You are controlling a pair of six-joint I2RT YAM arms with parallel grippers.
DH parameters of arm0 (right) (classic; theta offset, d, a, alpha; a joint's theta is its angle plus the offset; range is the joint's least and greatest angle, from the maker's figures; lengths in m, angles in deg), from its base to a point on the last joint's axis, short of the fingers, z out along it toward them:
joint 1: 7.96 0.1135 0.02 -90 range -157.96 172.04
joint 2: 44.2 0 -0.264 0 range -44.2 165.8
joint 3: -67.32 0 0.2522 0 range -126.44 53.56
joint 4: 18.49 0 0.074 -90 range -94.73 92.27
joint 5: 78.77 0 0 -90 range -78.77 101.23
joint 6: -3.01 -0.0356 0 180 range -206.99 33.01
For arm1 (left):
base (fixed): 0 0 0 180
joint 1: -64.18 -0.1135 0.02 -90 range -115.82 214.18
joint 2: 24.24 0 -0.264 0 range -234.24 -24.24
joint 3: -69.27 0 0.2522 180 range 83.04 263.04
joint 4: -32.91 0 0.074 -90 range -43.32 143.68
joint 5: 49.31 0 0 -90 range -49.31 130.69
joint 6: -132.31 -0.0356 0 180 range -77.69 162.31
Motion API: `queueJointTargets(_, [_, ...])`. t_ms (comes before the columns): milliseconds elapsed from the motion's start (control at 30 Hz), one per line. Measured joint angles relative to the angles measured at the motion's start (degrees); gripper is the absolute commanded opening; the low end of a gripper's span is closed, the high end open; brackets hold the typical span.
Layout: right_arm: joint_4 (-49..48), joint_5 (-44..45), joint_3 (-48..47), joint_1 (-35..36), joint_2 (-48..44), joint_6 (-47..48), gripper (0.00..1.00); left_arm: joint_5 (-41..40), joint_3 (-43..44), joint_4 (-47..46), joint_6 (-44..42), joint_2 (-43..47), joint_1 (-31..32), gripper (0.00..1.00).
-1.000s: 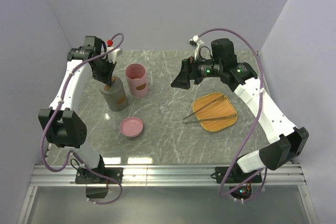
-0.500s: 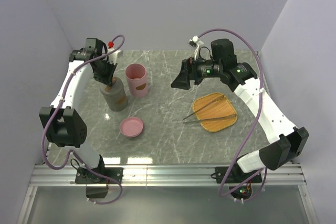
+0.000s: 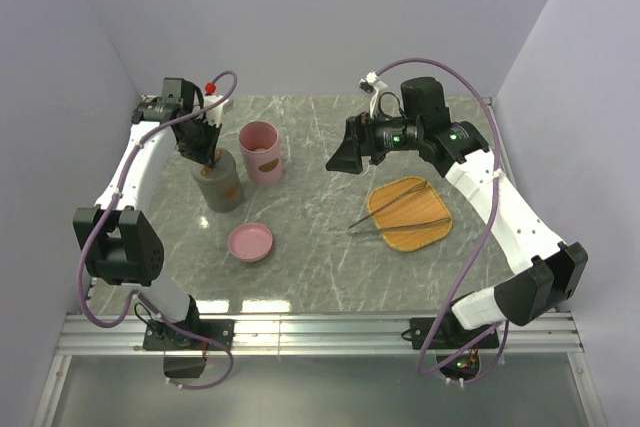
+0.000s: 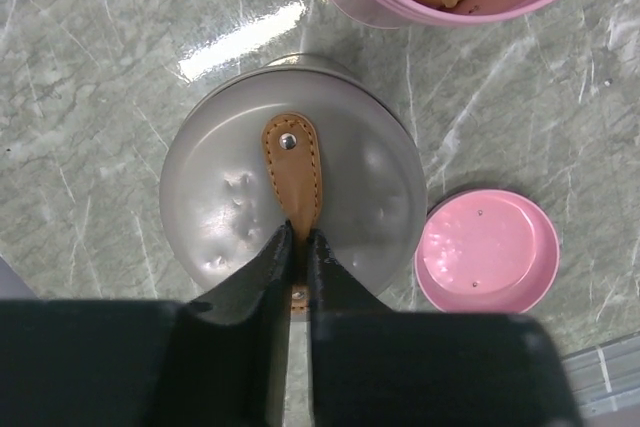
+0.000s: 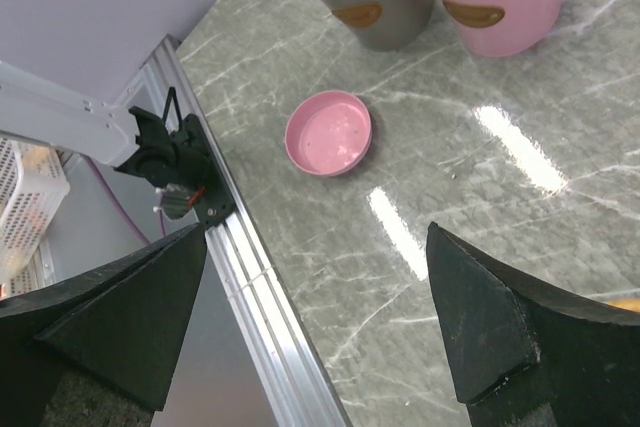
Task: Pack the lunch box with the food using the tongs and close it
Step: Put the lid back on the lunch box, then pick up the lid of the lunch box with the right arm
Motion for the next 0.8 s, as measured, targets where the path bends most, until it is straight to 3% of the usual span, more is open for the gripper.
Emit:
queueJointTargets(167, [0.0, -0.9, 0.5, 0.0, -0.1, 0.5, 0.98, 0.5, 2.1, 2.1, 0.2, -0.5, 0.0, 0.39])
queueJointTargets(267, [0.1, -1.4, 0.5, 0.0, -0.1, 1.2, 0.98, 1.4, 5.4, 4.6, 1.0, -1.1, 0.0, 0.43])
queueJointTargets(333, [0.2, -1.4, 0.5, 0.4, -0.1, 2.1, 0.98, 1.7, 8.1, 5.6, 1.3, -1.2, 0.0, 0.57])
queueJointTargets(433, [0.9, -0.2, 0.4, 2.1, -0.1, 4.7, 0.98, 2.5, 13.4, 6.6, 2.2, -1.2, 0.0, 0.63])
queueJointTargets(633, [3.6, 8.9, 0.4, 15.9, 0.3, 13.7, 0.98, 10.4, 24.0, 7.5, 5.2, -0.2, -3.3, 0.65])
queueJointTargets(800, [2.4, 15.6, 1.7, 27.9, 3.0, 21.7, 0.98, 20.9, 16.7, 2.0, 10.5, 8.6, -9.7, 0.73])
